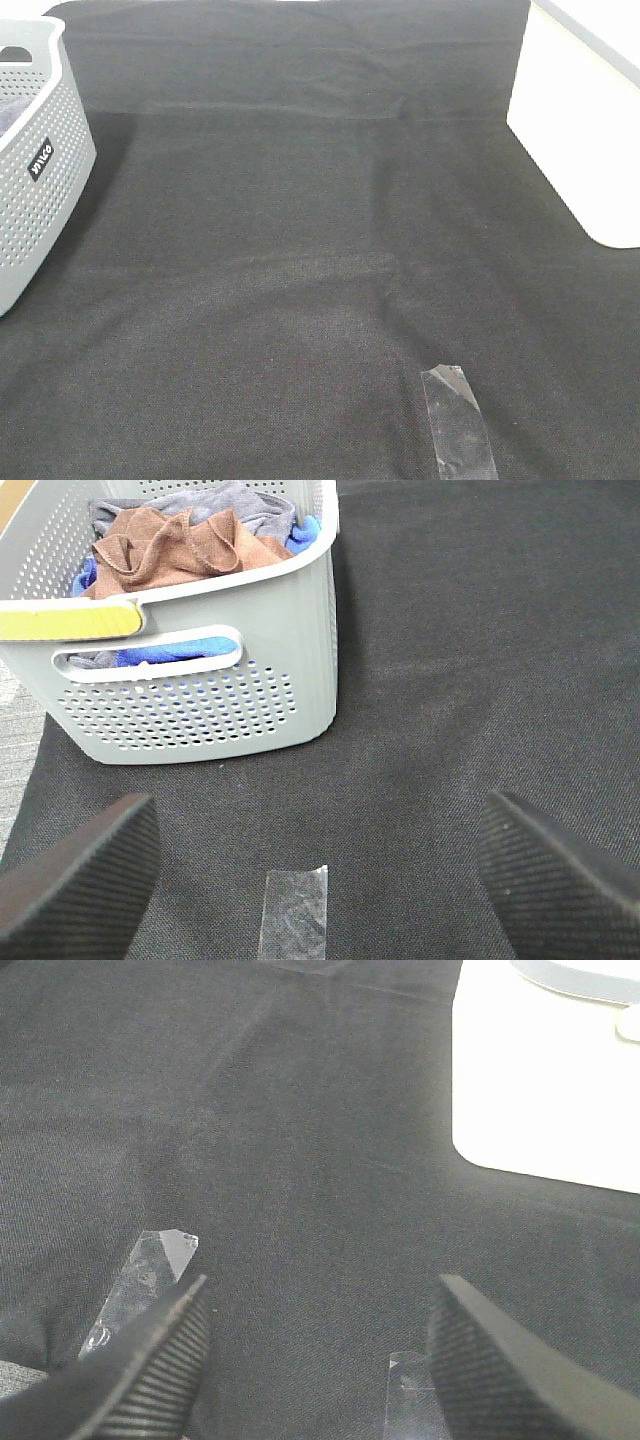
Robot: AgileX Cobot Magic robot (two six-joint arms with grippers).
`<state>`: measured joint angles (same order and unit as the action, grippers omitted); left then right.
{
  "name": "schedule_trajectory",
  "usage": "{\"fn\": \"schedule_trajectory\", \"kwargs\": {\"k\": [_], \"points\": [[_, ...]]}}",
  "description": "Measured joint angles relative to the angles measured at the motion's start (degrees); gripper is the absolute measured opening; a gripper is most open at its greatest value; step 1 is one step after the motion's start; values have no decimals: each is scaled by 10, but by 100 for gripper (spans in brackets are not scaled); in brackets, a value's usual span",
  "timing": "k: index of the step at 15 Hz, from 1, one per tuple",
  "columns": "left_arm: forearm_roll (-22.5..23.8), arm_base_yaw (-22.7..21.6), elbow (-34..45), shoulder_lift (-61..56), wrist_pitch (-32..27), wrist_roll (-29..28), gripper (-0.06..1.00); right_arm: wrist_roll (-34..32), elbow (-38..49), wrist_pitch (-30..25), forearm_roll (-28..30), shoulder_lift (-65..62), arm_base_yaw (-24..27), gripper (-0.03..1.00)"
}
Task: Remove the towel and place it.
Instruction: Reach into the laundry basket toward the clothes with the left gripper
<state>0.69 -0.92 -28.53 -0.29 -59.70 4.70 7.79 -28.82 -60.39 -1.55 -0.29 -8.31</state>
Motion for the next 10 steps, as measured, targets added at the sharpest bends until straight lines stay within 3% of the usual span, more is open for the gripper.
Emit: {"fn": "schedule_trajectory", "kwargs": {"k": [6,10], "points": [[3,0,0,0,0,-11,81,0,0,0,2,0,0,59],[8,0,0,0,0,-26,81,0,0,0,3,0,0,71]]}}
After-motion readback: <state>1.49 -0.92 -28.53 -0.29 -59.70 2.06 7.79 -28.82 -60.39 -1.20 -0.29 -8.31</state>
